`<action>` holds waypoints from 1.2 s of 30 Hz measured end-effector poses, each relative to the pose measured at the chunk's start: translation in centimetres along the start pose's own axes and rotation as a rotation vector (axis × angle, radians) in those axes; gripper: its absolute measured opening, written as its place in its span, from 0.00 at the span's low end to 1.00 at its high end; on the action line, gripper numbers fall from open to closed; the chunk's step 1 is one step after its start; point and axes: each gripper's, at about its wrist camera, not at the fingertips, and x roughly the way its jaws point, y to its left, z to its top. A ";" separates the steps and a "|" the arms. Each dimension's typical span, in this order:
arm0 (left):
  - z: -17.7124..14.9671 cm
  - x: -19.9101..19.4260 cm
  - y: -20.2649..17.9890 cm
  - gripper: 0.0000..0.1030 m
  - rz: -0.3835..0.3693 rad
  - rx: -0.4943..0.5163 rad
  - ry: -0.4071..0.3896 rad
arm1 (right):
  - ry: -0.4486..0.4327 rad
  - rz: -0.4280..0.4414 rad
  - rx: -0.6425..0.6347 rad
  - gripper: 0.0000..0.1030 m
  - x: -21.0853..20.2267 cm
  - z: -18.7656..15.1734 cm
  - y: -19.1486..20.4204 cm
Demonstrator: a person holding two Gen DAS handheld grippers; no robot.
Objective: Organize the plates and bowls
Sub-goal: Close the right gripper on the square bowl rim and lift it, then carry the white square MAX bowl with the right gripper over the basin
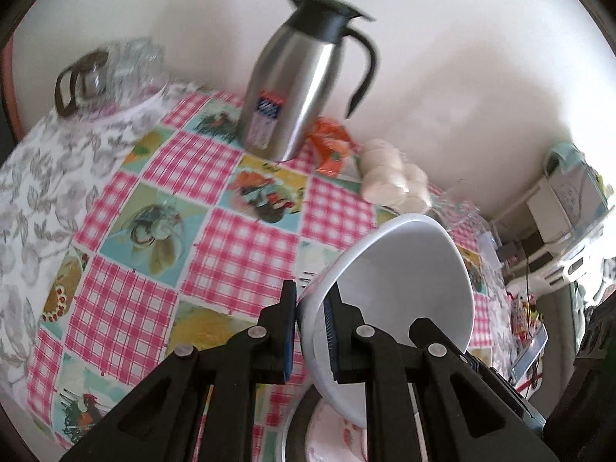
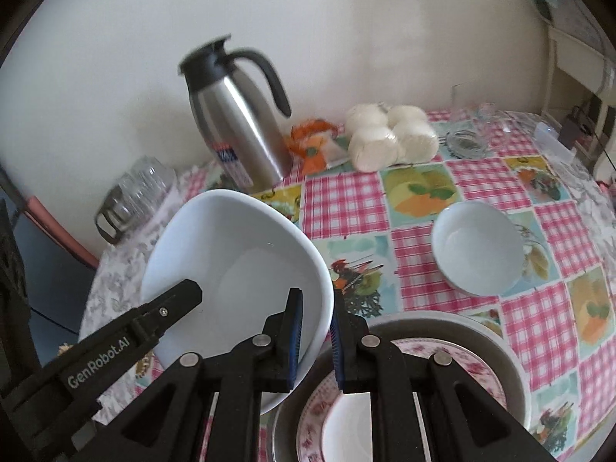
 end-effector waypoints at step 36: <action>-8.2 -1.6 -10.8 0.14 0.111 0.305 0.047 | -0.015 0.030 0.157 0.15 -7.1 -6.1 -11.0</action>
